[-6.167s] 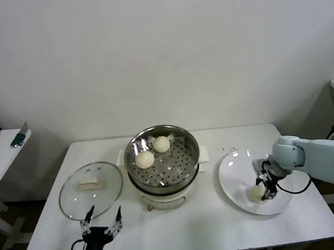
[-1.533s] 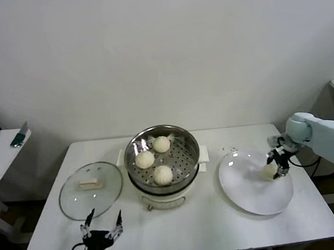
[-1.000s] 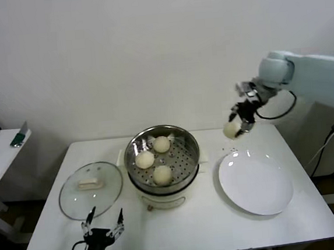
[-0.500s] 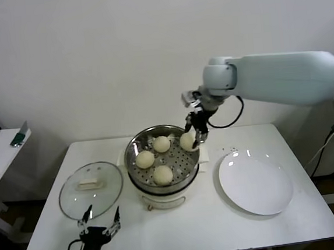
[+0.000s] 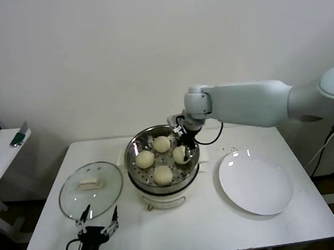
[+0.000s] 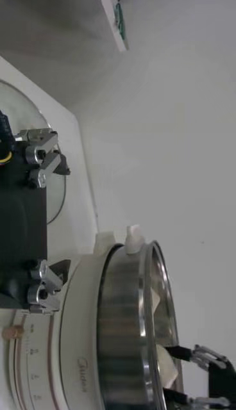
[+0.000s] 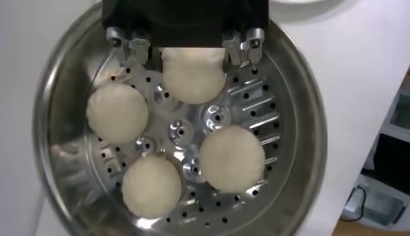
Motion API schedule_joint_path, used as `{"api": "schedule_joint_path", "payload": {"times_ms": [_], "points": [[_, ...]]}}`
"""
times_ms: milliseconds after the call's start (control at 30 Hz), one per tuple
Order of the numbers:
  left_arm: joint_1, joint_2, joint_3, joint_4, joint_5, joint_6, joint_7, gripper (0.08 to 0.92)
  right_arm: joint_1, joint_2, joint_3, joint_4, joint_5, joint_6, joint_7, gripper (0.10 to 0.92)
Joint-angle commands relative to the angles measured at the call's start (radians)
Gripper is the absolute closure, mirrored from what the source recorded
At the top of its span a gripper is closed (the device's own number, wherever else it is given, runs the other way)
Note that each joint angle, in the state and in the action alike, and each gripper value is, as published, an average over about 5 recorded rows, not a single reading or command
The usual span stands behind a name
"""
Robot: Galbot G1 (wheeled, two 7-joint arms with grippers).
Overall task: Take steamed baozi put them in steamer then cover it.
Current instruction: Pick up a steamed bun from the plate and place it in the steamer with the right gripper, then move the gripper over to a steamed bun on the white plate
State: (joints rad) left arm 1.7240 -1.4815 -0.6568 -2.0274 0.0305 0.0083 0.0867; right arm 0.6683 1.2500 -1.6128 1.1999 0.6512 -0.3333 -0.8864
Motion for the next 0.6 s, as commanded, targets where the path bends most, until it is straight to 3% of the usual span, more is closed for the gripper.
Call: {"api": "schedule_joint_path", "payload": {"times_ms": [33, 167, 433, 500, 600], "points": [[-0.004, 0.000, -0.001, 0.003, 0.000, 0.004, 0.001, 0.177, -0.076, 0.034, 0.024, -0.056, -0.031, -0.001, 0.016, 0.388], [-0.002, 0.004, -0.001, 0.000, -0.004, 0.010, 0.001, 0.177, -0.055, 0.028, 0.043, -0.058, 0.003, 0.014, 0.006, 0.361], [0.001, 0.009, 0.001, -0.018, -0.014, 0.027, 0.000, 0.177, 0.118, -0.058, 0.054, -0.050, 0.180, 0.077, -0.085, 0.208], [0.003, 0.010, 0.001, -0.024, -0.024, 0.033, -0.005, 0.177, 0.128, -0.123, 0.091, -0.031, 0.228, 0.070, -0.047, 0.204], [0.000, 0.014, -0.003, -0.031, -0.053, 0.063, -0.029, 0.177, 0.046, -0.252, 0.256, 0.006, 0.285, 0.033, 0.143, 0.203]]}}
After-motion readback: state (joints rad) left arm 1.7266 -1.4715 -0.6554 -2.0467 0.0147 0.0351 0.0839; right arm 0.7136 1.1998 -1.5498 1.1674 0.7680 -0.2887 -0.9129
